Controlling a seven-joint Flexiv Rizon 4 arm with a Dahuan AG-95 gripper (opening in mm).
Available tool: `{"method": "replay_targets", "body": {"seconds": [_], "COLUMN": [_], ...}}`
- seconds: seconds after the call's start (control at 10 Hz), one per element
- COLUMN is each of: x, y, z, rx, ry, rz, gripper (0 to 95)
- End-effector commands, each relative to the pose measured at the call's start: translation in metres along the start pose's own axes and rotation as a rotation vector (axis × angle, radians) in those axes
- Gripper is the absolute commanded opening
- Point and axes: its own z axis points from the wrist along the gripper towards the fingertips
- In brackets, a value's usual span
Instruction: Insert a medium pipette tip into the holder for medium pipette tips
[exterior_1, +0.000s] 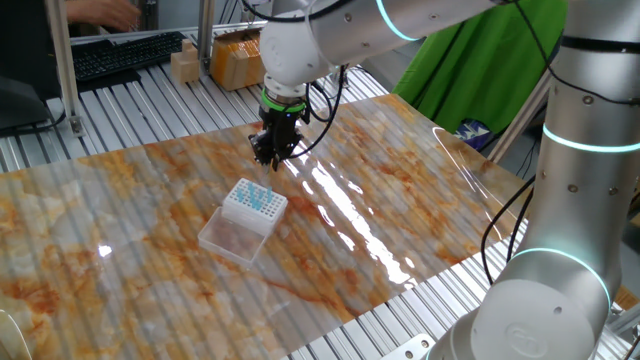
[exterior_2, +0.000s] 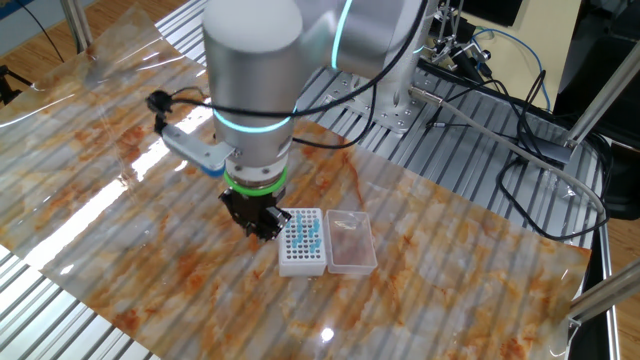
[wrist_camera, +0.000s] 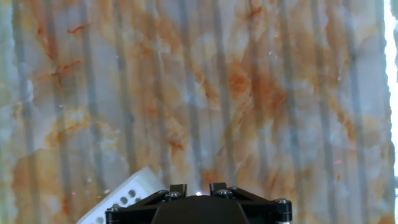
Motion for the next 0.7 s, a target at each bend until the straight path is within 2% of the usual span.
{"method": "replay_targets", "body": {"seconds": [0.1,0.7], "x": [-0.0027,-0.003], "y": [-0.0024,-0.0028], "z": [-0.0005,-0.0004], "rx": [0.011,0.01], "ry": [0.023,0.03], "rz": [-0.024,-0.05], "gripper": [0.0,0.0]}}
